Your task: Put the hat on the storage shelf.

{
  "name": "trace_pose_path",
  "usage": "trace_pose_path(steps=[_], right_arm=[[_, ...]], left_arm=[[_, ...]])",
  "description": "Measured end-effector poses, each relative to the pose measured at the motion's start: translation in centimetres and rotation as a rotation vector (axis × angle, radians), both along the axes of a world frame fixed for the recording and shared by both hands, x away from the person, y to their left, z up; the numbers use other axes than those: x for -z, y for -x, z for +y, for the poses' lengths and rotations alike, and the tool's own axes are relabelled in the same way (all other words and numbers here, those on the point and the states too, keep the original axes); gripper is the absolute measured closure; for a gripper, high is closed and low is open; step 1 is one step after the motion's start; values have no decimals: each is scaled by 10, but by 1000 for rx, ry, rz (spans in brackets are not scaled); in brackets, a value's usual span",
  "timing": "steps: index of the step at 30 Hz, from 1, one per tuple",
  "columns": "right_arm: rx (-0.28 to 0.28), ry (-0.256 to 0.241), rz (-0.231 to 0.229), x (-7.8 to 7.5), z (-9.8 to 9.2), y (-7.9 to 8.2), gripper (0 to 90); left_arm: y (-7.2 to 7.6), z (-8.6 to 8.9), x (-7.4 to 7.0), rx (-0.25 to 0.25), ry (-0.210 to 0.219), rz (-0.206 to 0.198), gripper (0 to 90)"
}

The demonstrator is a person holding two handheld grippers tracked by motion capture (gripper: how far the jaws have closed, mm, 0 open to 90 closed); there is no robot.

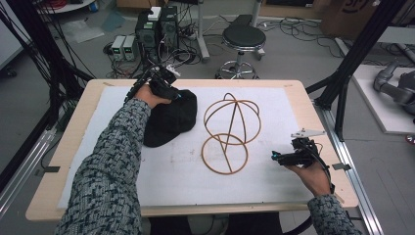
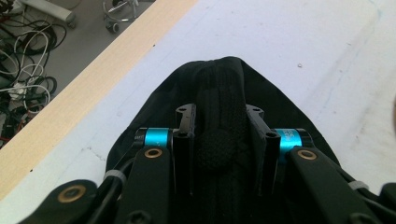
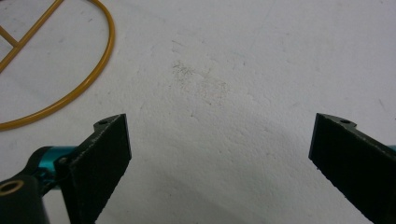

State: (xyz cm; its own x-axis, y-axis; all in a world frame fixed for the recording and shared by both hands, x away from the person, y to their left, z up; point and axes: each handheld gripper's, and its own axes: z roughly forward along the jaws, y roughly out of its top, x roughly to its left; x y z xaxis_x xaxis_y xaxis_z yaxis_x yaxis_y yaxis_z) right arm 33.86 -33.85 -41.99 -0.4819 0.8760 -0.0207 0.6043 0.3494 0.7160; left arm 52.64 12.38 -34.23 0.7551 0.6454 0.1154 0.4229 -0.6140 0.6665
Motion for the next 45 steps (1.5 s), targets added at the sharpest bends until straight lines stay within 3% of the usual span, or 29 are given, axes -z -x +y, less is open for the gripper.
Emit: trace_pose_path(steps=[5,7,17,25,28,36,37,45], right_arm=[[7,-3,3,0,0,1,54],[4,-2,4,0,-1,1,54],[3,-7,9,3,-2,1,54],[2,-10,8,2,-2,1,54],[-1,-10,6,2,-2,1,54],[0,-13,8,2,-2,1,54],[-2,-13,5,2,-2,1,54],[3,-14,2,0,-3,2,54]], left_arm=[[6,8,-9,13,24,-7,696],[8,12,-15,8,52,-16,699],[25,28,-57,20,126,-90,698],[35,30,-85,26,161,-115,698],[41,29,-101,61,174,-133,698],[52,21,-128,118,208,-155,697],[54,18,-136,135,218,-152,696],[62,12,-159,185,252,-148,696]])
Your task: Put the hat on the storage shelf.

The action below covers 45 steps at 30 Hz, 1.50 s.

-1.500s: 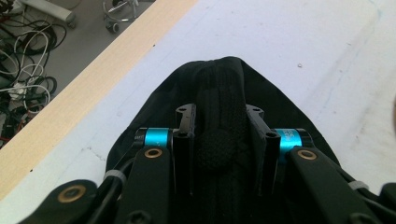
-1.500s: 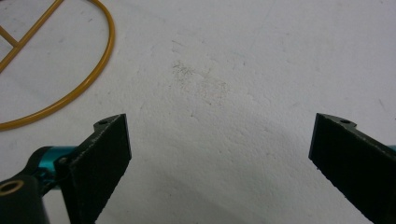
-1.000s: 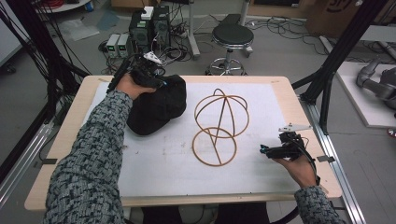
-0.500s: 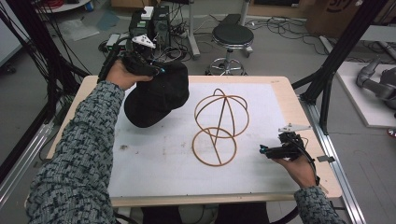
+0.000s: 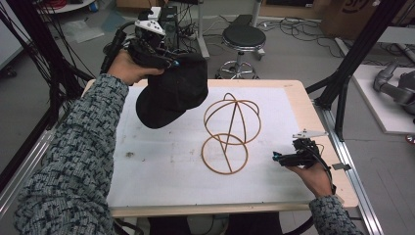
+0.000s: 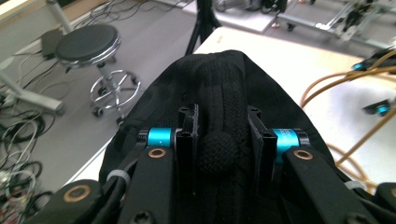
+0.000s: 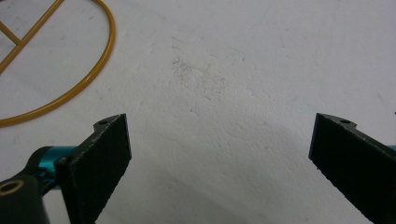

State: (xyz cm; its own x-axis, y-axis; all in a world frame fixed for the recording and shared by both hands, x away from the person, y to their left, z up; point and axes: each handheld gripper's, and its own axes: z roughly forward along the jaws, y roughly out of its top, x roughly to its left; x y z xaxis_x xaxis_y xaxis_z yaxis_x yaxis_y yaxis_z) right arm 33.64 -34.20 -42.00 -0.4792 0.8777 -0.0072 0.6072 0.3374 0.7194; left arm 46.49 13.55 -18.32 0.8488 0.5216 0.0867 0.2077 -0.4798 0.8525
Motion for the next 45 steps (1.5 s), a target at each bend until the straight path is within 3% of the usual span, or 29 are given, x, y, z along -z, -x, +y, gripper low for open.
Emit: trace_pose_path(steps=[13,19,25,32,35,36,45], right_arm=[[10,3,-4,-5,-10,-4,54],[2,8,-11,-9,-8,-6,54],[-1,9,-7,-8,-7,-6,54],[-3,11,-6,-8,-5,-5,54],[-1,11,-9,-9,-6,-5,54],[-1,12,-10,-9,-6,-5,54],[5,11,-5,-9,-8,-3,54]], left_arm=[[11,-16,-35,99,49,3,693],[17,-21,-45,141,47,17,693],[23,-29,-57,198,81,15,691],[26,-42,-54,252,75,32,689],[27,-52,-51,284,78,46,687],[27,-59,-49,316,82,58,687],[29,-83,-42,364,62,86,684]])
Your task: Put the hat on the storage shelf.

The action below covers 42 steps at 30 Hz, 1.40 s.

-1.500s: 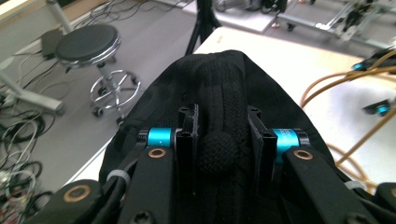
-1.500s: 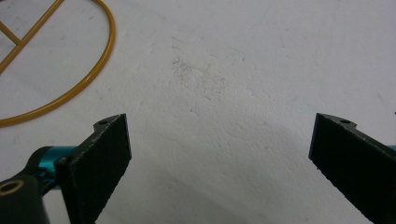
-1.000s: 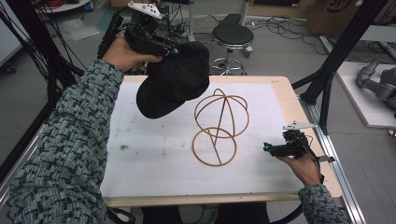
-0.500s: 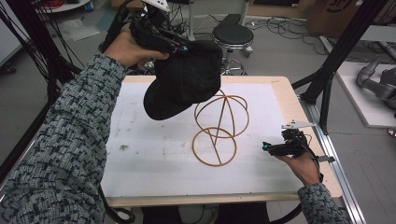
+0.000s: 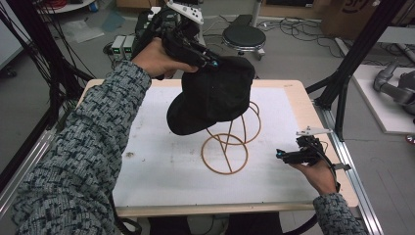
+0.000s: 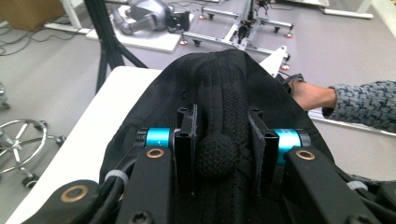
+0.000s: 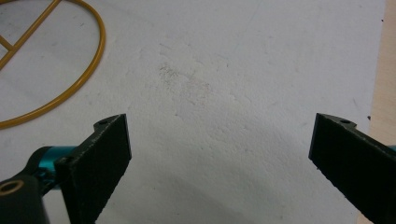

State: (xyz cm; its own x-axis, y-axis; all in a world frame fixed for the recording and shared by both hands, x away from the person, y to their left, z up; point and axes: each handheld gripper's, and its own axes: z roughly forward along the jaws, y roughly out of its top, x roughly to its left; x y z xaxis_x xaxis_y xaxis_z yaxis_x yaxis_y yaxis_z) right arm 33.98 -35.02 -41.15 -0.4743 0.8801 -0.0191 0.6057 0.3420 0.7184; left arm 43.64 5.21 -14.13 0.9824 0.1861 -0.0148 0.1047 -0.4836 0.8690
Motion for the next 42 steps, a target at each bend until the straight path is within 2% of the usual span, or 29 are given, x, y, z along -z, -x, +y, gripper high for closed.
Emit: trace_pose_path(steps=[5,11,14,25,36,42], right_arm=[[0,0,-3,-1,-1,0,54],[-3,-2,1,0,0,1,54],[-6,2,1,0,0,1,54],[-6,4,4,0,-1,2,54],[-5,9,6,-1,-1,3,54],[-5,10,4,-1,0,4,54]], left_arm=[[2,-15,5,31,-19,9,682],[2,-26,9,45,-31,5,681],[4,-33,12,54,-53,-1,680],[4,-44,18,73,-61,3,677],[6,-56,26,99,-97,11,665],[8,-62,32,107,-136,6,641]])
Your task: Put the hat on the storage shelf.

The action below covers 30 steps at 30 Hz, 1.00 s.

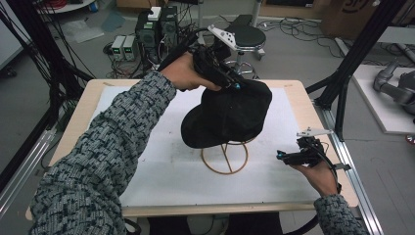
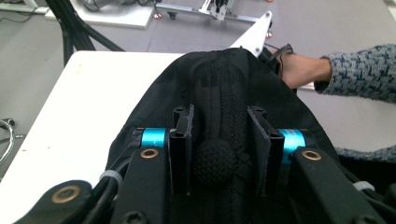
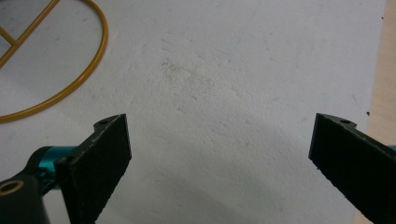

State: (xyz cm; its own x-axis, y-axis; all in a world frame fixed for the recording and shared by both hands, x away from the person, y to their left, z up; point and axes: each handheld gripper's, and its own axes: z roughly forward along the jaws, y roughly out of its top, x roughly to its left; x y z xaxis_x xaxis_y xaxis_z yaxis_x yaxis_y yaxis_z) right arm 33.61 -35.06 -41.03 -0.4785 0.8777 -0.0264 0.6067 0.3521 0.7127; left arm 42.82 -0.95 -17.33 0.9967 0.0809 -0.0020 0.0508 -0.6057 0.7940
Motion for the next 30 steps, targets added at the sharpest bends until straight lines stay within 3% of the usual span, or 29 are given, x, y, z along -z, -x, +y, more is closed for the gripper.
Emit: trace_pose_path(steps=[4,6,11,24,25,26,27,28,30], right_arm=[[-1,-1,-1,0,0,0,54],[-1,0,-1,0,0,0,54],[-3,-3,-1,1,1,0,54],[-6,1,0,0,3,-1,54],[-7,1,-1,-1,4,-1,54],[-9,2,0,-1,5,-2,54],[-9,2,0,-1,5,-2,54],[-10,0,1,-2,6,-2,54],[-15,5,-1,-2,8,-4,54]], left_arm=[[2,-3,4,11,-30,2,528],[2,-3,6,9,-49,5,529],[1,0,5,-7,-46,2,430],[-3,19,4,-49,-63,1,416],[-3,22,5,-59,-54,0,414],[-3,31,8,-81,-16,22,416],[-3,31,8,-81,-16,22,415],[-4,34,9,-91,-32,30,415],[-4,40,11,-105,-59,3,415]])
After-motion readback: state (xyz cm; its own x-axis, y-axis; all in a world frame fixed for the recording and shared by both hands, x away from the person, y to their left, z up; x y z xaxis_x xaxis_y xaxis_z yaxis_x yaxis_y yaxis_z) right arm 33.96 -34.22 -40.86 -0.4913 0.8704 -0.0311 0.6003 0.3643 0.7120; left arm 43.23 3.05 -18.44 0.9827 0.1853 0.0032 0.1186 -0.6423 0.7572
